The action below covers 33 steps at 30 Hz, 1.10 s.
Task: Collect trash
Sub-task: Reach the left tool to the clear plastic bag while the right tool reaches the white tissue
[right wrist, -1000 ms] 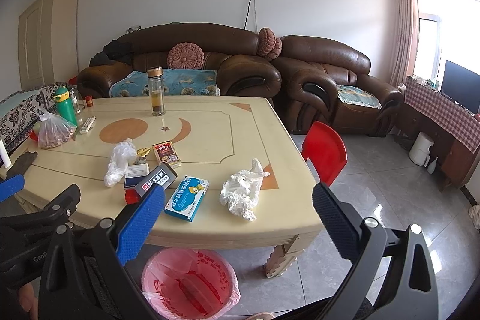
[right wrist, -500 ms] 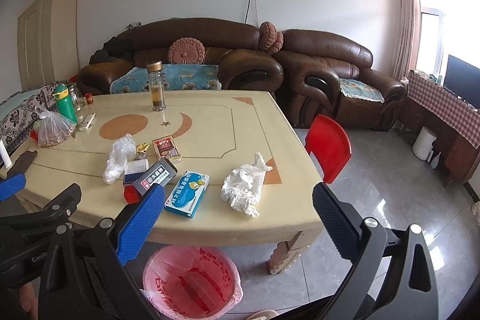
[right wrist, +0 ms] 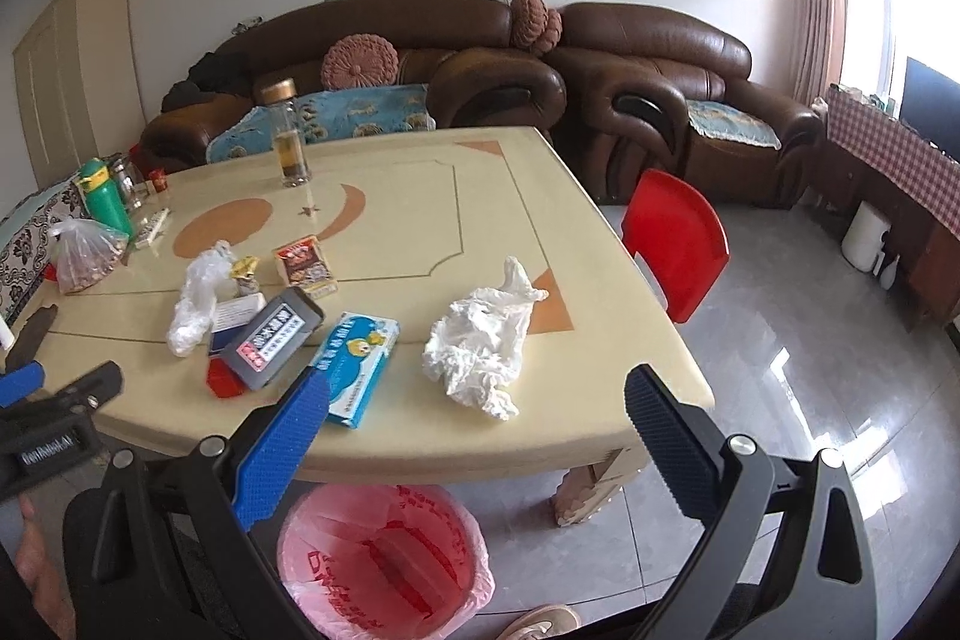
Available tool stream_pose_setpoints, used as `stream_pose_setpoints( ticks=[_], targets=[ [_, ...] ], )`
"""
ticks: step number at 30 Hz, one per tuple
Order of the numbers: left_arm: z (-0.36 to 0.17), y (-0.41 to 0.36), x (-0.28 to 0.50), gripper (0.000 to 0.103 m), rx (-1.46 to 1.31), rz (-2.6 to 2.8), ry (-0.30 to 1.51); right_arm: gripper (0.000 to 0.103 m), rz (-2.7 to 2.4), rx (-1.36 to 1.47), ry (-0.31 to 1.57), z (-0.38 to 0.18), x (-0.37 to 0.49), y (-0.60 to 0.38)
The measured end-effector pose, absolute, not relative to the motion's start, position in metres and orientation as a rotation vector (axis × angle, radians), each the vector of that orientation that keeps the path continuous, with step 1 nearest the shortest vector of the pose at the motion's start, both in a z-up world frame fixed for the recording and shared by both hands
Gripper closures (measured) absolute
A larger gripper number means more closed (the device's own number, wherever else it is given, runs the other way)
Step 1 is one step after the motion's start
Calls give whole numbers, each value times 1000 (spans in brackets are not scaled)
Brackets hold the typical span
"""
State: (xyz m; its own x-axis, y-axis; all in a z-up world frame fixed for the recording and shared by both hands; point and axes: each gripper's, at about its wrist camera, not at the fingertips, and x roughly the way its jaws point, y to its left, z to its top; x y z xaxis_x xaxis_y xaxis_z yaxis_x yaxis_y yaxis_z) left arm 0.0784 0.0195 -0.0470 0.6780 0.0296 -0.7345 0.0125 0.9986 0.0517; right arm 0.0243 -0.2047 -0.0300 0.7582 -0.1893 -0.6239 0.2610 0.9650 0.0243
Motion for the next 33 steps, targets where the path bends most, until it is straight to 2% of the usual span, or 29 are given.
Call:
stream_pose_setpoints(
  ticks=[12, 33],
  targets=[
    [-65, 45, 156, 5, 65, 47, 870, 7, -200, 139, 696, -62, 74, -235],
    [-130, 48, 289, 5, 142, -16, 1014, 7, -135, 178, 789, -142, 185, -252]
  ],
)
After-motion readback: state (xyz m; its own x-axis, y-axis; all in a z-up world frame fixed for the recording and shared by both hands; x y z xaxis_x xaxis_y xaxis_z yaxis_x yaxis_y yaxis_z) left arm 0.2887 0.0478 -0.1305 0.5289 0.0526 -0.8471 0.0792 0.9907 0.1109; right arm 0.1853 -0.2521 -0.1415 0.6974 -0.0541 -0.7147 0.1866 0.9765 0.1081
